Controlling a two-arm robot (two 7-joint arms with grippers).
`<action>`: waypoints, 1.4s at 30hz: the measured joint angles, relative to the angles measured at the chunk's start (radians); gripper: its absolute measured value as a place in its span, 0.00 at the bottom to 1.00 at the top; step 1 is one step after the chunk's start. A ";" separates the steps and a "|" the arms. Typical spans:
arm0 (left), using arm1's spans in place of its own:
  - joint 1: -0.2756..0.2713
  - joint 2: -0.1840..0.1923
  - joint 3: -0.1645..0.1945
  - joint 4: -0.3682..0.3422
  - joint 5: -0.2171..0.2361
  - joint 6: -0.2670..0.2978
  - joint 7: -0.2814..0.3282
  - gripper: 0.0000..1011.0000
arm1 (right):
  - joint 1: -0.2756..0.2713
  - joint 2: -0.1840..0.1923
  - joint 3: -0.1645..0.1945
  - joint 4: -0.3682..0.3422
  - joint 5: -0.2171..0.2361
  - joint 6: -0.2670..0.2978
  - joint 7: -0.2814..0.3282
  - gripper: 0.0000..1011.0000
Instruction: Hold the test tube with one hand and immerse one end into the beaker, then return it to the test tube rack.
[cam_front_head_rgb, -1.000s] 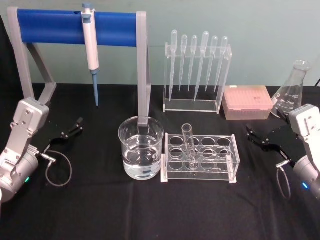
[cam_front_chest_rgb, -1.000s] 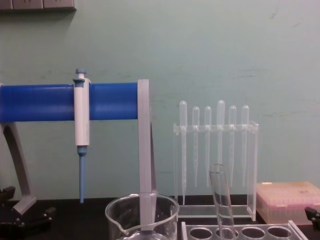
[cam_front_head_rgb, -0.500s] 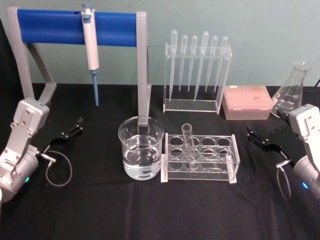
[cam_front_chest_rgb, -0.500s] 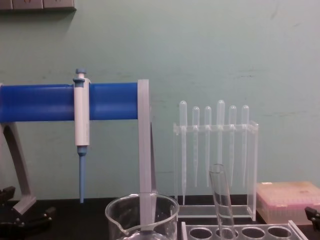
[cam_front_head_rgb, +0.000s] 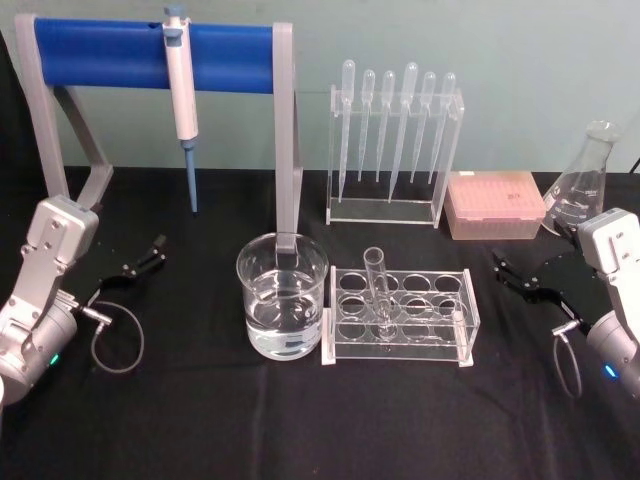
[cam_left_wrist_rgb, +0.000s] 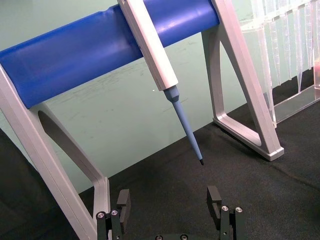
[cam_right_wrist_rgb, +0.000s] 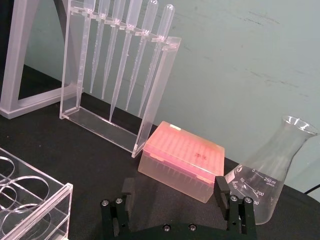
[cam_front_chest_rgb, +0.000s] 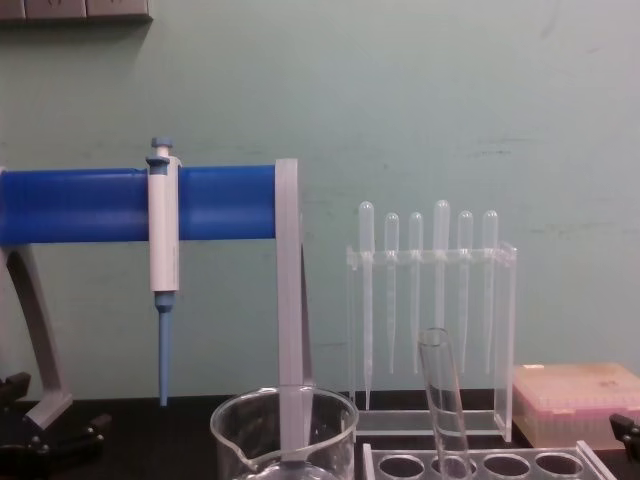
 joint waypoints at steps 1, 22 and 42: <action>0.000 0.000 0.000 0.000 0.000 0.000 0.000 0.99 | 0.000 0.000 0.000 0.000 0.000 0.000 0.000 0.99; 0.000 0.000 0.000 0.000 0.000 0.000 0.000 0.99 | 0.000 0.000 0.000 0.000 0.000 0.000 0.000 0.99; 0.000 0.000 0.000 0.000 0.000 0.000 0.000 0.99 | 0.000 0.000 0.000 0.000 0.000 0.000 0.000 0.99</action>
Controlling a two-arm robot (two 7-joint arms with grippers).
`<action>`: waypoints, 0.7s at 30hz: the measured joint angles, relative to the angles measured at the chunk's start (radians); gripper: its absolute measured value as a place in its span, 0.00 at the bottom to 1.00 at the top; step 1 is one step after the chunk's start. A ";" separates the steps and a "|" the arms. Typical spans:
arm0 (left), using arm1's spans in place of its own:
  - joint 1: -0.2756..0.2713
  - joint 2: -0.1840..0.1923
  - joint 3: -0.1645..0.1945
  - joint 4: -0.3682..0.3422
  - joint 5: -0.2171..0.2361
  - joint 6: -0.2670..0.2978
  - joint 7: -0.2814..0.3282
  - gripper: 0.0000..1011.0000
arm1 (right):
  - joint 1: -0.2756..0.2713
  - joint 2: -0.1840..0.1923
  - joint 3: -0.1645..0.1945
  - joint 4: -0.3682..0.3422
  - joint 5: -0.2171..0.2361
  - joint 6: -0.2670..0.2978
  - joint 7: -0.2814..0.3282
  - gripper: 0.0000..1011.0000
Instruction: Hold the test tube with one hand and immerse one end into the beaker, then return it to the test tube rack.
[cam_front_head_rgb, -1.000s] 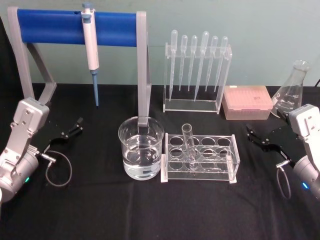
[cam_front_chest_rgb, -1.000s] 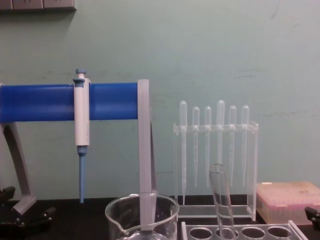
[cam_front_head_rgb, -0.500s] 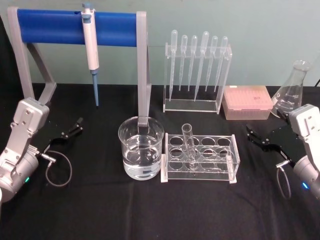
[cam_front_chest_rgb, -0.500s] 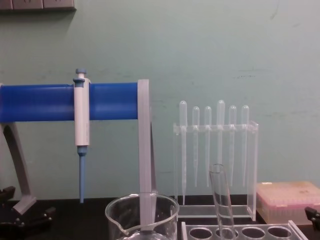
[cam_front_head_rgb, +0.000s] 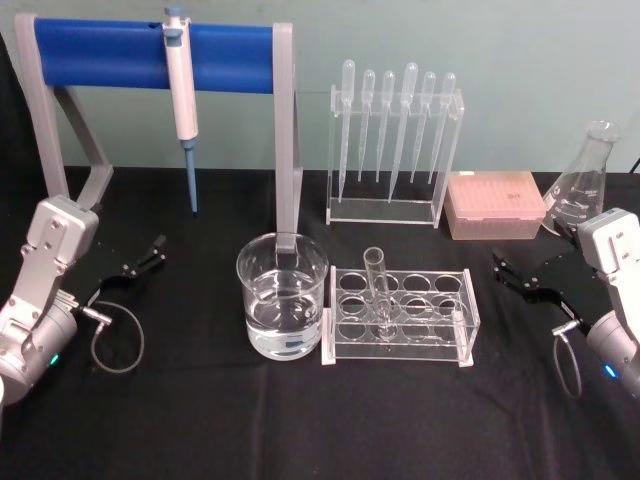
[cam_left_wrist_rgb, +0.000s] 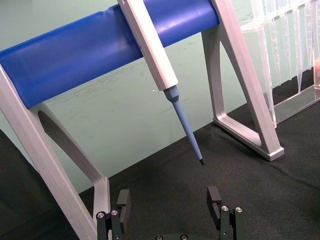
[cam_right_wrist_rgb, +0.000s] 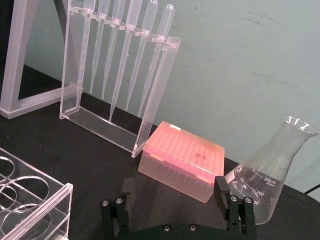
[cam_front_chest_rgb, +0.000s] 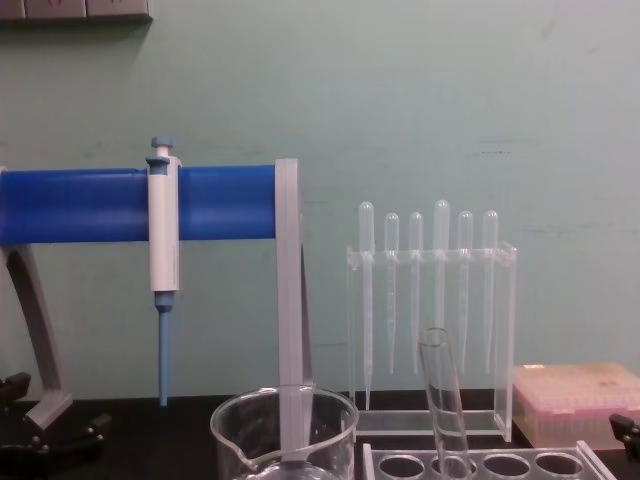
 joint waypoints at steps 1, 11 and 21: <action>0.000 0.000 0.000 0.000 0.000 0.000 0.000 0.99 | 0.000 0.000 0.000 0.000 0.000 0.000 0.000 0.99; 0.000 0.000 0.000 0.000 0.000 0.000 0.000 0.99 | -0.078 0.053 0.045 -0.107 0.002 0.006 0.000 0.99; 0.000 0.000 0.000 0.000 0.000 0.000 0.000 0.99 | -0.218 0.143 0.071 -0.319 0.032 0.028 0.091 0.99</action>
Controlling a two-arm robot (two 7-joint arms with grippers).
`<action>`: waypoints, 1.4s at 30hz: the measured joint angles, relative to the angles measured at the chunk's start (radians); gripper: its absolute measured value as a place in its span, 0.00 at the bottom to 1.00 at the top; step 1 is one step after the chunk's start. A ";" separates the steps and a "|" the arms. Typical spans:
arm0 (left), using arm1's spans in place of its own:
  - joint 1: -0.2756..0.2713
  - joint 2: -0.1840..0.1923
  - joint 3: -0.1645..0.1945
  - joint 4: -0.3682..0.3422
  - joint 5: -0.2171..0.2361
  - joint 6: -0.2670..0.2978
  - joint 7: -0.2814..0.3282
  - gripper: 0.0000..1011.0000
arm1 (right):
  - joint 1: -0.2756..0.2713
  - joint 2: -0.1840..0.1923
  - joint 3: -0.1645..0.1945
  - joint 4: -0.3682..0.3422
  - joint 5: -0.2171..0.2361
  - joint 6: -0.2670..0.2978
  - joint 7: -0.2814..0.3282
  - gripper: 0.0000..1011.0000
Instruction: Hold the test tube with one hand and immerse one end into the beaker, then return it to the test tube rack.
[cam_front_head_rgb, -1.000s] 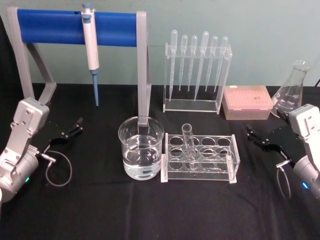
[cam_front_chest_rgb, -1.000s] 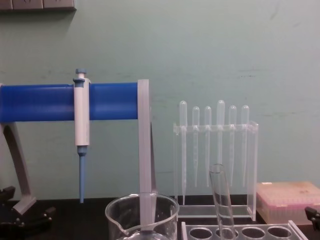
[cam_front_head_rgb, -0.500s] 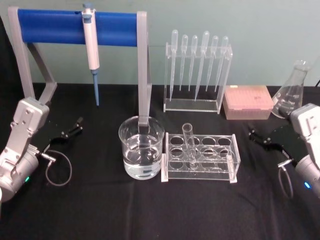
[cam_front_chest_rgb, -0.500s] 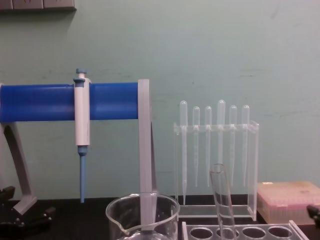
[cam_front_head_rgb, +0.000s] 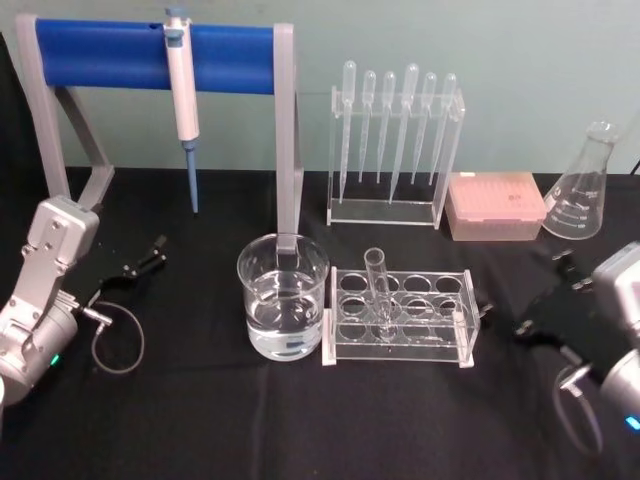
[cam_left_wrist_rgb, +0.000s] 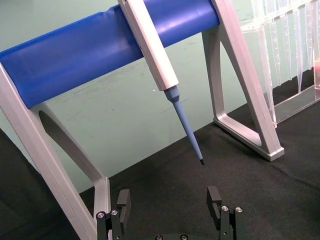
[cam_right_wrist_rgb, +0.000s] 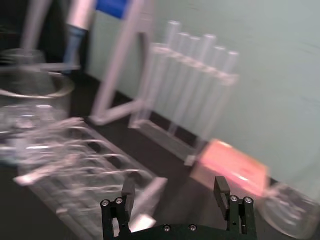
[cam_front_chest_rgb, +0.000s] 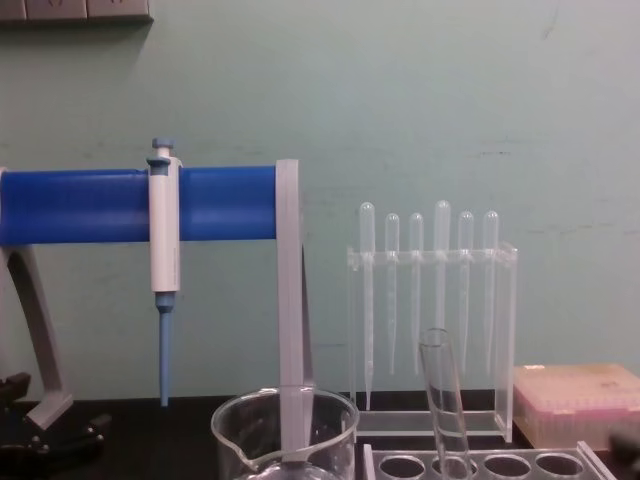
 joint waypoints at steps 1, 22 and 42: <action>0.000 0.000 0.000 0.000 0.000 0.000 0.000 0.99 | -0.003 0.000 -0.004 -0.006 -0.003 -0.001 0.007 0.99; 0.000 0.000 0.000 0.000 0.000 0.000 0.000 0.99 | 0.068 -0.162 -0.138 0.063 -0.211 -0.175 0.093 0.99; 0.000 0.000 0.000 0.000 0.000 0.000 0.000 0.99 | 0.095 -0.293 -0.115 0.182 -0.229 -0.257 0.086 0.81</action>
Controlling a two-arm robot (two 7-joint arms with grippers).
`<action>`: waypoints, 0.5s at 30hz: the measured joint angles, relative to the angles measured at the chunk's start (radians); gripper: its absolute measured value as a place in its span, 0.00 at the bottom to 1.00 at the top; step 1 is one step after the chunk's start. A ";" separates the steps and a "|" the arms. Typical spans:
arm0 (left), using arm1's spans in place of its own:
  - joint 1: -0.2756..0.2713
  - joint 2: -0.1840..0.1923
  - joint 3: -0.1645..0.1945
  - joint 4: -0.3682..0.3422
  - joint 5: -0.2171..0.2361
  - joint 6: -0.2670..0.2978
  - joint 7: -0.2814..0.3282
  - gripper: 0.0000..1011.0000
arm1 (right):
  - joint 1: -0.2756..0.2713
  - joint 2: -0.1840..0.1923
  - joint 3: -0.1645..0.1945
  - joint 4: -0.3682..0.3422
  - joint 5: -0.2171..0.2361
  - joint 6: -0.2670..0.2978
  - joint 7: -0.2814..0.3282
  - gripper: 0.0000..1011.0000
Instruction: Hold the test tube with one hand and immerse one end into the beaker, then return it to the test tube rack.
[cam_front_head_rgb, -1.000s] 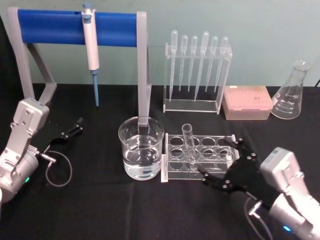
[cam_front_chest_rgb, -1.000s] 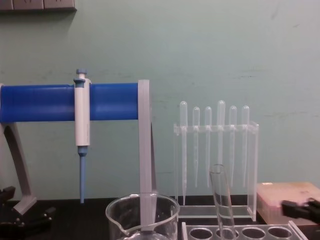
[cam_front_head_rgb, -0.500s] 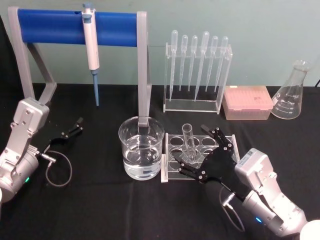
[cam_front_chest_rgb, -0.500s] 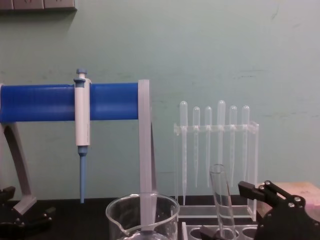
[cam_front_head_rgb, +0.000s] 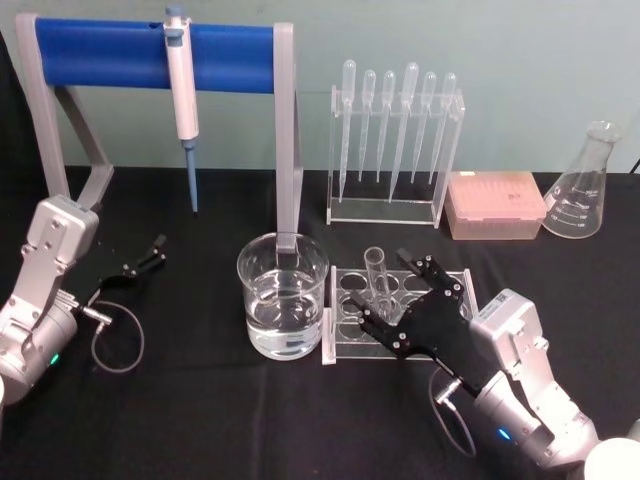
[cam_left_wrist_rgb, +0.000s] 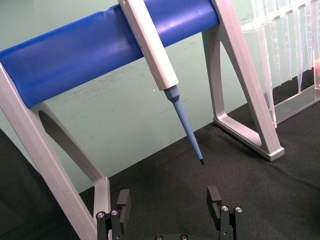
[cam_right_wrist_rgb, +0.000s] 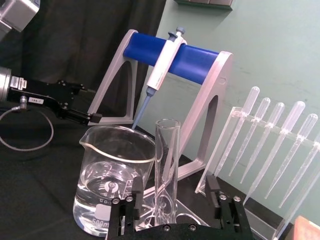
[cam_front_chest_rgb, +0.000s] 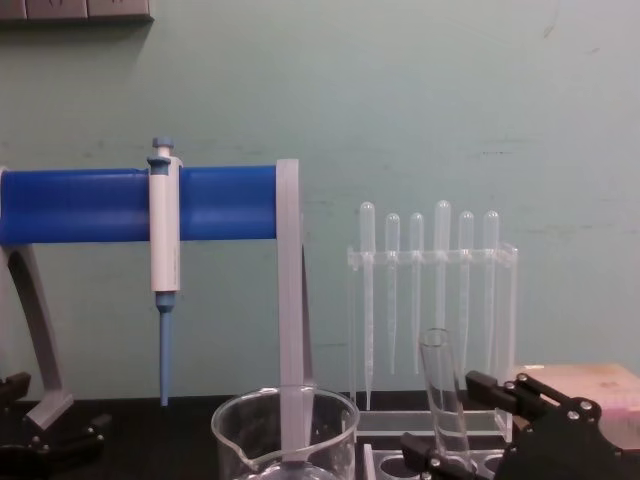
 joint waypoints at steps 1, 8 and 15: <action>0.000 0.000 0.000 0.000 0.000 0.000 0.000 0.99 | 0.000 -0.002 0.002 0.002 0.002 -0.001 0.003 0.77; 0.000 0.000 0.000 0.000 0.000 0.000 0.000 0.99 | -0.002 -0.017 0.010 0.012 0.009 -0.007 0.029 0.58; 0.000 0.000 0.000 0.000 0.000 0.000 0.000 0.99 | -0.009 -0.028 0.019 0.008 0.006 -0.008 0.048 0.36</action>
